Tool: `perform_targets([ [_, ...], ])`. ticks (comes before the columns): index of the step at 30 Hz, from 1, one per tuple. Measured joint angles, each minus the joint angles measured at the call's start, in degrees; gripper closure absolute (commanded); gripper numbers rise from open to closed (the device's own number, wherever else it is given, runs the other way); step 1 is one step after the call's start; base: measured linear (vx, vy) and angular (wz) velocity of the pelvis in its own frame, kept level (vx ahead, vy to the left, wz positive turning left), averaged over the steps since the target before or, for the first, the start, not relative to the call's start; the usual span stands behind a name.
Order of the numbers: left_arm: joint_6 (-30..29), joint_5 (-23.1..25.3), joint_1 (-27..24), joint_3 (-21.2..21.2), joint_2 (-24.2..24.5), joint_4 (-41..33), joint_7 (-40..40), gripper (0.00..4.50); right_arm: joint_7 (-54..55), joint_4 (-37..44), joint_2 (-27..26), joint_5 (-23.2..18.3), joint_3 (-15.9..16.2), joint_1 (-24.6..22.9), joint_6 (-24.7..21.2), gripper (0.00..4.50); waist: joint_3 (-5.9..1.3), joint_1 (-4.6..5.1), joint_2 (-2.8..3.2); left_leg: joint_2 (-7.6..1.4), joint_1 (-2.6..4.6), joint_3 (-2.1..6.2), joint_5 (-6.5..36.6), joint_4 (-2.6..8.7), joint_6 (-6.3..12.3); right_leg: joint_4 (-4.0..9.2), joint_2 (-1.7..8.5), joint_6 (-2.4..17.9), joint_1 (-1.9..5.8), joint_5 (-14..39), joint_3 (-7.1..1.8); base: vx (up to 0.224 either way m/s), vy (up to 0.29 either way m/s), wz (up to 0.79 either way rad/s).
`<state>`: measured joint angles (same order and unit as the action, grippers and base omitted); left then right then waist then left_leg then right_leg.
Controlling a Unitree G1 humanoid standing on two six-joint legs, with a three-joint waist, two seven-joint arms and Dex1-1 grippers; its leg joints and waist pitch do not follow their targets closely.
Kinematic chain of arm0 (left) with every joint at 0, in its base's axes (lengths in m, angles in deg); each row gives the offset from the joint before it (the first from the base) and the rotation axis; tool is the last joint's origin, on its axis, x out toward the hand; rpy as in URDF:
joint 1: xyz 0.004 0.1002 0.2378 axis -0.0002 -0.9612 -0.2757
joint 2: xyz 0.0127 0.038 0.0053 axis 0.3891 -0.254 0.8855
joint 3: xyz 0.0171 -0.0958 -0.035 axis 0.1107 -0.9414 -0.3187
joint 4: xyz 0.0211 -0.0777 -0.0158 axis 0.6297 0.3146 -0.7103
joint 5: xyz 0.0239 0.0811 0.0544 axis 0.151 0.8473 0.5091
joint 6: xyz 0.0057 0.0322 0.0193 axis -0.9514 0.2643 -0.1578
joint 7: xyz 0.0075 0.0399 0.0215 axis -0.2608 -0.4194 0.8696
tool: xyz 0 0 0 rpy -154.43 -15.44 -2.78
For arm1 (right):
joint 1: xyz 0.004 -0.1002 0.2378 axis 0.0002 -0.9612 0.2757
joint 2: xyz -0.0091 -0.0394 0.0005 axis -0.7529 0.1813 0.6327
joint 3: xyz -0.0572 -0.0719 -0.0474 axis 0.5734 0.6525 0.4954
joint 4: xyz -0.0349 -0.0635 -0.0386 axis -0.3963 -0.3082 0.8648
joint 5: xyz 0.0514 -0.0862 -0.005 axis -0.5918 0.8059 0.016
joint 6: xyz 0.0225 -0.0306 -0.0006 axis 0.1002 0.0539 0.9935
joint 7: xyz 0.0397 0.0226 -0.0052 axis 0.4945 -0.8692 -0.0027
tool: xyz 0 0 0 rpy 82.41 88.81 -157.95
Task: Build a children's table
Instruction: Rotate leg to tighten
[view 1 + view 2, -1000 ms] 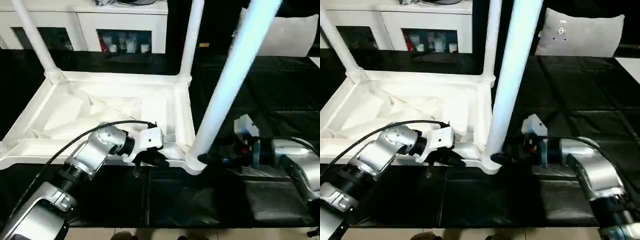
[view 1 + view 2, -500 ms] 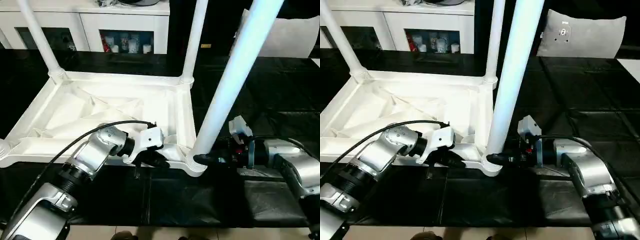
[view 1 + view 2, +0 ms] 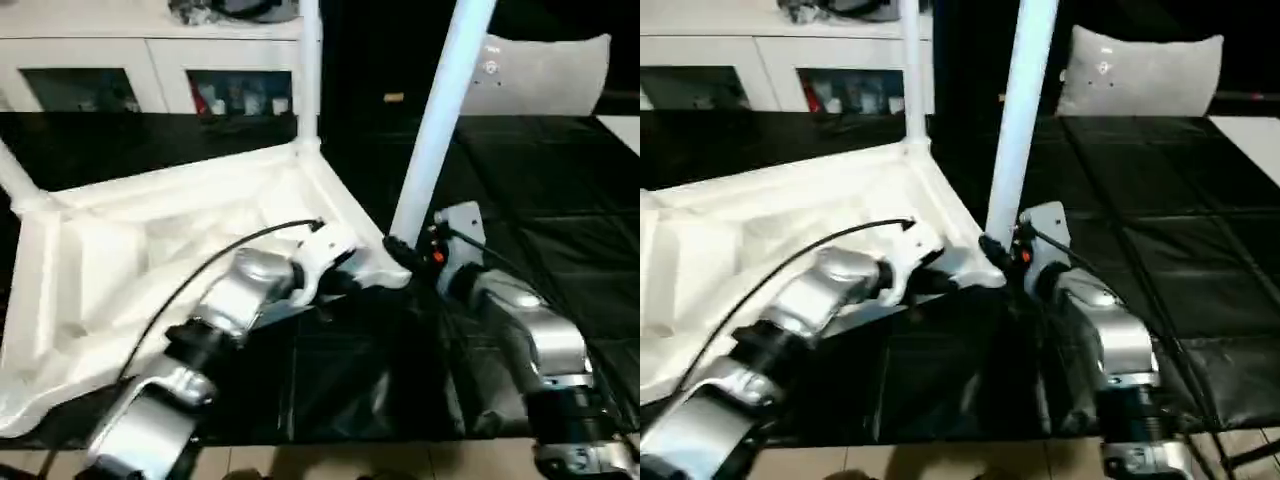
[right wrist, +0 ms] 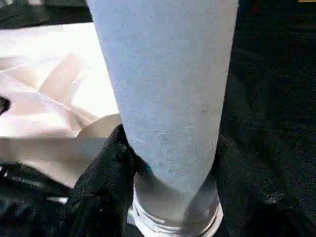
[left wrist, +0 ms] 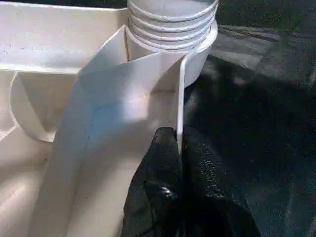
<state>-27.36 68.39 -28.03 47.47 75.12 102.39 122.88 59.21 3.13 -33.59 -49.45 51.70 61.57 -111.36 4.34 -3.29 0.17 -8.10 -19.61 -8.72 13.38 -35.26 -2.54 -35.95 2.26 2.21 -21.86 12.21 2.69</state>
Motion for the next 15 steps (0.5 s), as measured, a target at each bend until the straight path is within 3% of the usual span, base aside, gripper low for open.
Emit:
perform_targets([
  [6,2.4,0.9,-0.1,1.6,1.1,-0.7,2.1,4.5,-5.1,1.2,2.9,-0.3,0.6,-2.5,3.7,1.35,-0.04,-0.18,0.08,0.02,-0.27,-0.1,-0.2,0.14,0.36,0.14,0.09,0.0,-0.14,0.0,0.05,0.0,0.0,0.0],
  [13,8.0,1.0,-1.9,3.1,5.6,-3.2,7.0,4.5,-16.6,2.5,9.5,-2.4,0.9,-5.3,7.8,0.72,-0.03,-0.4,0.08,-0.1,-0.45,-0.09,-0.3,0.6,0.53,0.55,0.09,0.0,-0.23,0.0,0.4,0.0,0.0,0.0],
  [15,10.5,1.0,-3.1,3.4,7.4,-4.5,9.2,4.5,-20.0,3.0,11.7,-2.8,1.1,-6.0,8.9,0.72,-0.03,-0.46,0.1,-0.17,-0.48,-0.09,-0.3,0.63,0.53,0.63,0.09,0.0,-0.22,0.0,0.52,0.0,0.0,0.0],
])
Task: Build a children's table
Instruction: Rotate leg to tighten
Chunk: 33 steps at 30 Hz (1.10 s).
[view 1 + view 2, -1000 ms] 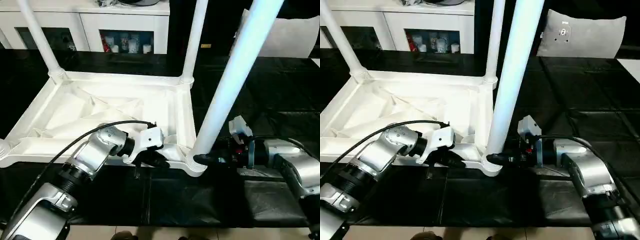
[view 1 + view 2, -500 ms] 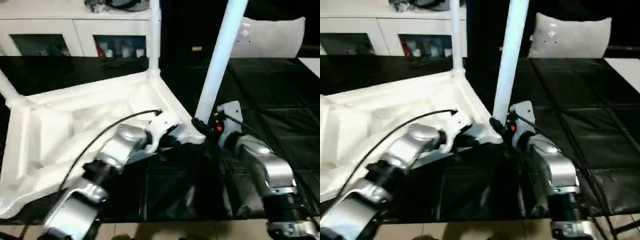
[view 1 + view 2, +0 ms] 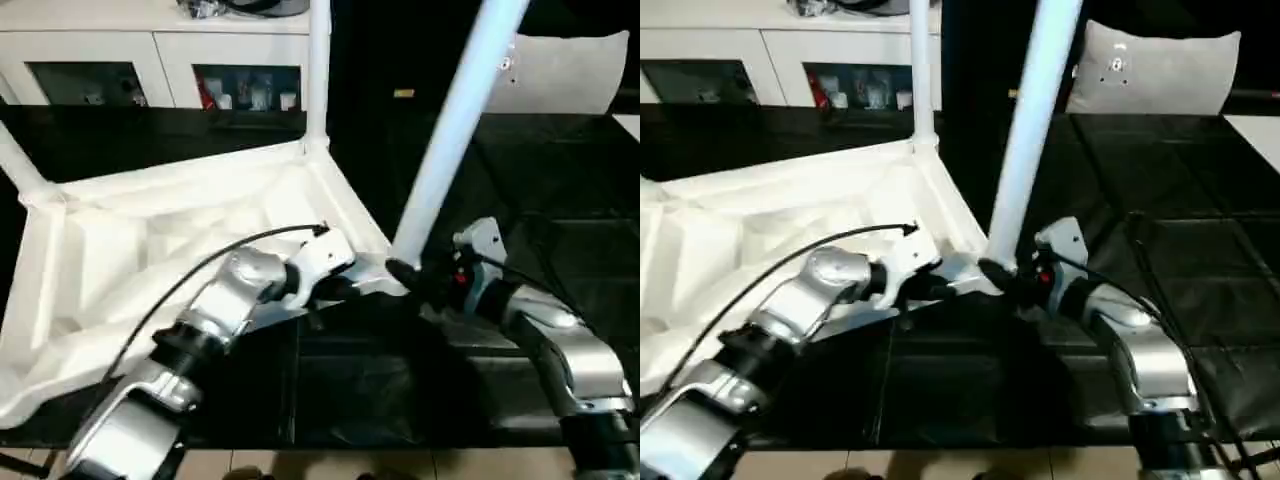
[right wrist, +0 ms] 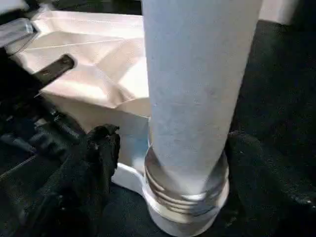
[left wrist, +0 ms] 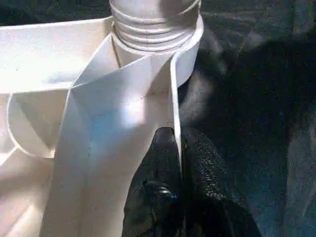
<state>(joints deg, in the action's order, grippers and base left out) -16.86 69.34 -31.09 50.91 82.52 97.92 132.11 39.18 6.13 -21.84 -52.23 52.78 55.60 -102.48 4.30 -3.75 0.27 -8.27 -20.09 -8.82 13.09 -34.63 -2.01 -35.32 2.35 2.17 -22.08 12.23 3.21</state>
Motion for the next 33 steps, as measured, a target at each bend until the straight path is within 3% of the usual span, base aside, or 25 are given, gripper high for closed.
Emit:
perform_targets([
  [3,4.5,-0.8,-2.0,0.6,3.7,-1.9,5.7,4.5,-7.7,0.1,5.2,-1.5,0.0,-1.0,0.3,0.72,0.0,-0.51,0.0,-0.1,-0.02,-0.02,0.0,0.07,0.03,0.12,0.04,0.0,0.07,0.0,0.24,0.0,0.0,0.0],
  [8,7.0,-2.0,-2.5,1.9,5.9,-3.0,11.6,4.5,-15.3,-0.7,6.5,-3.6,0.3,-0.8,2.5,0.72,0.01,-1.54,0.0,-0.17,0.01,-0.07,-0.2,0.05,0.23,0.15,0.26,0.0,0.06,0.0,0.55,0.0,0.0,0.0],
  [9,7.3,-2.3,-2.5,2.1,6.1,-3.1,12.6,4.5,-16.9,-0.9,7.0,-4.0,0.7,-0.5,2.8,0.96,0.0,-1.65,0.0,-0.18,0.0,-0.17,-0.2,0.04,0.25,0.14,0.35,0.0,0.04,0.0,0.59,0.0,0.0,0.0],
  [17,11.9,-3.2,-2.3,3.8,9.3,-3.2,21.1,4.5,-32.2,-3.0,12.0,-5.2,5.3,2.0,4.4,1.58,0.08,-2.19,-0.16,-0.18,-0.05,-0.95,-0.3,0.0,0.49,0.09,0.89,0.0,0.05,0.0,0.72,0.0,0.0,0.0],
  [21,12.8,-3.3,-2.2,4.6,9.3,-3.3,22.5,4.5,-34.8,-3.6,11.9,-5.2,7.3,2.2,4.3,1.93,0.09,-2.89,-0.17,-0.18,-0.11,-1.02,-0.3,-0.08,0.52,0.06,0.97,0.0,0.05,0.0,0.74,0.0,0.0,0.0],
  [25,13.0,-3.3,-2.0,4.6,9.3,-3.0,22.7,4.5,-35.5,-5.1,11.4,-5.2,8.4,3.4,4.5,2.34,0.09,-2.89,-0.18,-0.19,-0.13,-1.03,-0.3,-0.11,0.52,0.01,0.98,0.0,0.04,0.0,0.76,0.0,0.0,0.0],
  [33,10.2,-3.6,-1.9,3.8,8.1,-2.8,22.4,4.5,-34.7,-5.0,10.8,-6.5,7.4,2.7,2.4,2.56,0.09,-2.9,-0.18,-0.21,-0.13,-1.03,-0.3,-0.13,0.52,0.0,0.98,0.0,0.05,0.0,0.77,0.0,0.0,0.0],
])
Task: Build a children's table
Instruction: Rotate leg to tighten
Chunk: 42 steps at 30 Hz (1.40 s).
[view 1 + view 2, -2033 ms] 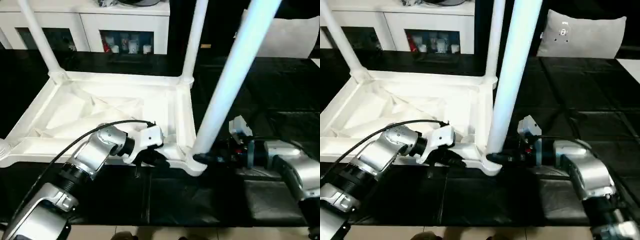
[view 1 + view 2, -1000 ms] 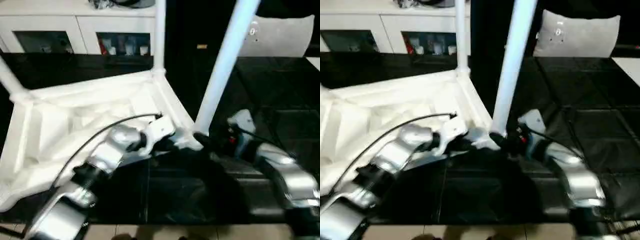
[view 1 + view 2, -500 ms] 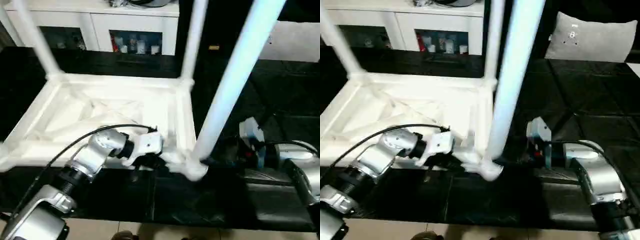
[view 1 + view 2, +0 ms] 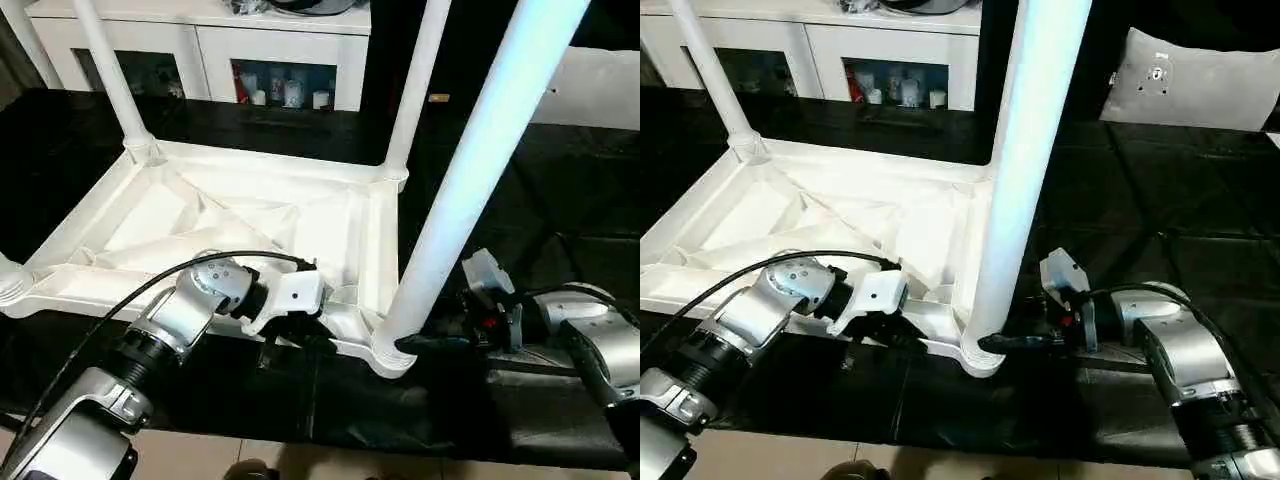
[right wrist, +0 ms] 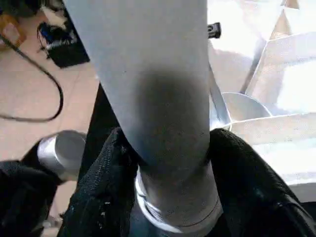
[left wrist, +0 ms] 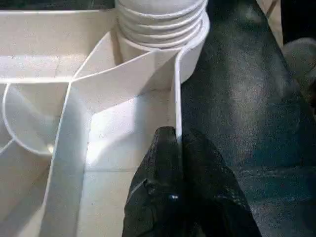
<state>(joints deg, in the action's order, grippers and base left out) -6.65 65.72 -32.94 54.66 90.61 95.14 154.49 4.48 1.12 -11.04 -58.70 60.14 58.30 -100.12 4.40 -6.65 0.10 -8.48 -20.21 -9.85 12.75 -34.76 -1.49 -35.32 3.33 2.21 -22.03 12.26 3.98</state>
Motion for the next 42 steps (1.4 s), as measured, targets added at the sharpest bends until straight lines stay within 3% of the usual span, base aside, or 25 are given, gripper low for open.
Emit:
perform_targets([
  [4,-7.5,0.2,0.2,-2.3,-2.4,0.1,-5.5,4.5,9.5,2.8,-2.6,0.4,-3.0,-1.3,-4.9,2.57,0.0,0.38,0.0,0.0,0.12,-0.02,-0.1,-0.02,-0.07,-0.06,0.01,0.0,0.05,-0.1,-0.02,0.0,0.0,0.0],
  [8,-15.3,1.5,1.7,-5.6,-7.1,2.2,-15.9,4.5,28.2,3.2,-11.8,4.1,-7.2,-0.7,-8.5,2.57,0.04,2.9,-0.14,-0.03,0.11,-0.1,-0.1,0.11,-0.3,-0.01,0.01,-0.1,0.13,-0.2,-0.03,0.0,0.0,0.0],
  [10,-18.6,2.2,2.6,-6.8,-10.5,3.3,-21.3,4.5,36.6,3.1,-15.2,6.2,-8.3,0.7,-9.8,2.57,0.0,3.64,-0.08,-0.02,0.14,-0.11,-0.1,0.21,-0.4,0.02,0.01,-0.1,0.11,-0.2,-0.03,0.0,0.0,0.0],
  [14,-20.5,3.0,4.7,-8.4,-14.8,6.6,-29.0,4.5,48.2,2.9,-20.2,9.4,-9.4,2.8,-11.4,2.58,-0.09,3.54,0.11,-0.04,0.17,-0.1,-0.3,0.44,-0.44,0.04,-0.01,-0.1,0.08,-0.2,0.01,0.0,0.0,0.0],
  [16,-20.5,3.4,5.1,-8.6,-16.4,7.4,-31.4,4.5,51.1,2.1,-21.2,10.4,-9.4,3.0,-9.9,2.04,-0.13,3.41,0.18,-0.03,0.14,-0.1,-0.3,0.45,-0.44,0.12,-0.01,-0.1,0.09,-0.2,0.01,0.0,0.0,0.0],
  [17,-20.6,3.7,5.2,-8.6,-16.7,7.4,-32.0,4.5,51.6,2.0,-21.5,10.5,-9.6,3.0,-9.3,2.04,-0.14,3.38,0.19,-0.03,0.11,-0.1,-0.3,0.47,-0.41,0.2,-0.01,-0.1,0.09,-0.2,0.01,0.0,0.0,0.0],
  [22,-19.4,4.4,5.1,-7.9,-16.4,7.1,-31.0,4.5,50.3,3.0,-21.9,9.1,-10.7,1.4,-8.4,1.53,-0.14,3.18,0.28,-0.03,0.06,-0.1,-0.2,0.49,-0.3,0.3,-0.01,-0.1,0.08,-0.2,0.01,0.0,0.0,0.0],
  [31,-7.4,4.3,2.7,-4.7,-8.6,5.4,-18.7,4.5,30.4,1.6,-9.7,8.0,-7.9,-1.4,0.1,0.76,-0.07,2.81,0.38,-0.11,-0.08,-0.1,-0.2,0.59,-0.29,0.31,-0.01,-0.2,-0.01,-0.1,0.14,0.0,0.0,0.0],
  [36,-2.7,2.5,2.2,-2.9,-4.7,4.9,-9.7,4.5,18.0,2.3,-3.8,4.8,-7.4,-1.8,0.6,0.76,-0.06,1.31,0.35,-0.13,0.08,-0.1,-0.2,0.47,-0.25,0.32,0.0,-0.2,-0.02,-0.1,0.16,0.0,0.0,0.0],
  [38,-1.5,2.3,2.2,-2.2,-3.4,4.3,-6.7,4.5,13.4,2.3,-1.6,3.7,-6.2,-1.8,0.8,1.1,-0.06,1.01,0.35,-0.12,0.03,-0.1,-0.2,0.41,-0.2,0.33,0.01,-0.2,-0.02,-0.1,0.16,0.0,0.0,0.0],
  [42,0.3,1.8,2.1,-1.3,-1.8,3.9,-2.6,4.5,7.8,2.2,0.1,2.9,-4.6,-1.8,0.9,1.29,-0.06,0.48,0.35,-0.13,0.02,-0.1,-0.2,0.36,-0.18,0.3,0.01,-0.2,-0.03,-0.1,0.16,0.0,0.0,0.0],
])
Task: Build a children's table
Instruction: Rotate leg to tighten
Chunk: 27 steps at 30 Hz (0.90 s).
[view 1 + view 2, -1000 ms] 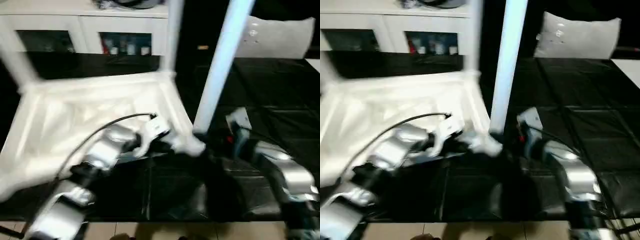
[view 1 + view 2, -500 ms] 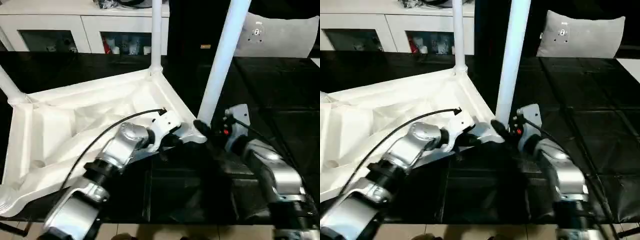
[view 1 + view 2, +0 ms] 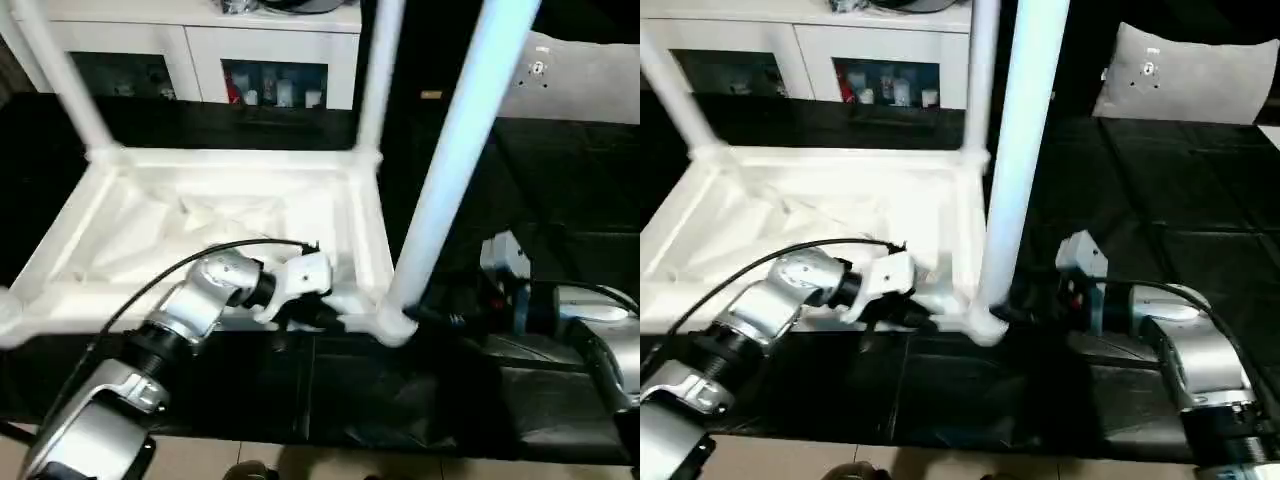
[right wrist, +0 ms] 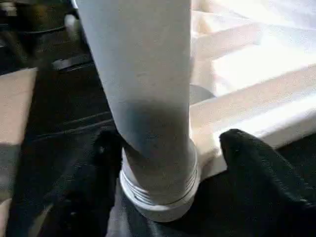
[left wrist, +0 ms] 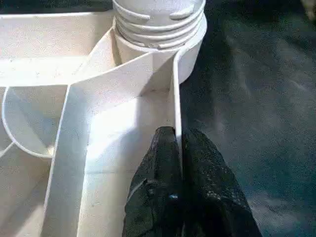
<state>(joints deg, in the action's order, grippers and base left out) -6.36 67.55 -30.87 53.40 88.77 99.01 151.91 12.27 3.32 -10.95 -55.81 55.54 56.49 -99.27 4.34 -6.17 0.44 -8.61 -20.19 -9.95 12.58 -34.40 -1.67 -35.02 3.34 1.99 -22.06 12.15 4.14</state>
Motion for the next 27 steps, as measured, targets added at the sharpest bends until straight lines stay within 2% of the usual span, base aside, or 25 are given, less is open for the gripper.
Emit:
perform_targets([
  [1,0.4,0.0,0.0,0.2,0.2,0.0,0.8,4.5,-1.2,0.0,0.1,-0.3,0.6,0.0,0.0,1.5,0.0,-0.22,0.0,-0.01,0.0,0.0,0.0,-0.02,0.0,-0.02,0.0,0.0,0.0,0.0,0.01,0.0,0.0,0.0],
  [4,2.2,0.0,0.0,1.1,0.5,0.0,2.6,4.5,-4.1,0.0,0.3,-0.4,2.8,0.1,0.1,1.6,0.0,-0.66,-0.01,-0.01,-0.01,0.0,0.0,-0.06,0.0,-0.03,0.01,0.0,0.0,0.0,0.01,0.0,0.0,0.0],
  [7,2.6,0.0,0.0,1.2,0.5,0.0,3.4,4.5,-4.5,0.0,-0.4,-0.5,3.9,0.2,0.2,1.96,0.0,-0.91,-0.01,-0.01,-0.02,0.0,0.0,-0.08,0.0,-0.03,0.02,0.0,0.01,0.0,0.0,0.0,0.0,0.0],
  [11,2.7,0.0,0.0,1.3,0.4,-0.1,3.9,4.5,-5.2,0.0,-0.7,-0.6,4.0,0.2,0.0,2.34,-0.01,-1.21,-0.01,-0.01,-0.02,0.0,0.0,-0.09,0.0,-0.06,0.02,0.0,0.01,0.0,0.01,0.0,0.0,0.0],
  [15,2.8,0.0,0.0,1.3,0.3,-0.1,4.1,4.5,-5.6,0.0,-0.6,-0.9,4.0,0.3,-0.6,2.47,-0.01,-1.57,-0.02,-0.02,-0.01,0.0,0.0,-0.09,0.0,-0.08,0.02,0.0,0.0,0.0,0.01,0.0,0.0,0.0],
  [21,-3.7,-0.8,0.0,-0.3,-1.1,-0.2,2.3,4.5,0.1,3.4,-2.3,-1.6,2.5,-1.5,-5.5,2.49,-0.02,-1.73,-0.03,-0.03,0.11,-0.02,0.0,-0.11,-0.08,-0.27,0.02,0.0,0.01,0.0,0.0,0.0,0.0,0.0],
  [23,-8.1,-0.4,0.0,-2.1,-2.4,0.0,-2.1,4.5,7.2,3.9,-5.4,-0.1,1.0,-1.4,-7.5,2.49,-0.04,-1.18,-0.08,-0.04,0.15,-0.02,-0.1,-0.11,-0.25,-0.3,0.02,0.0,0.08,-0.1,0.0,0.0,0.0,0.0],
  [27,-15.4,0.1,0.2,-5.3,-6.9,0.5,-11.8,4.5,22.8,3.2,-12.6,3.1,-2.4,0.0,-10.4,2.51,-0.05,1.41,-0.1,-0.04,0.11,-0.1,-0.1,-0.08,-0.54,-0.18,0.02,0.1,0.11,-0.2,-0.05,0.0,0.0,0.0],
])
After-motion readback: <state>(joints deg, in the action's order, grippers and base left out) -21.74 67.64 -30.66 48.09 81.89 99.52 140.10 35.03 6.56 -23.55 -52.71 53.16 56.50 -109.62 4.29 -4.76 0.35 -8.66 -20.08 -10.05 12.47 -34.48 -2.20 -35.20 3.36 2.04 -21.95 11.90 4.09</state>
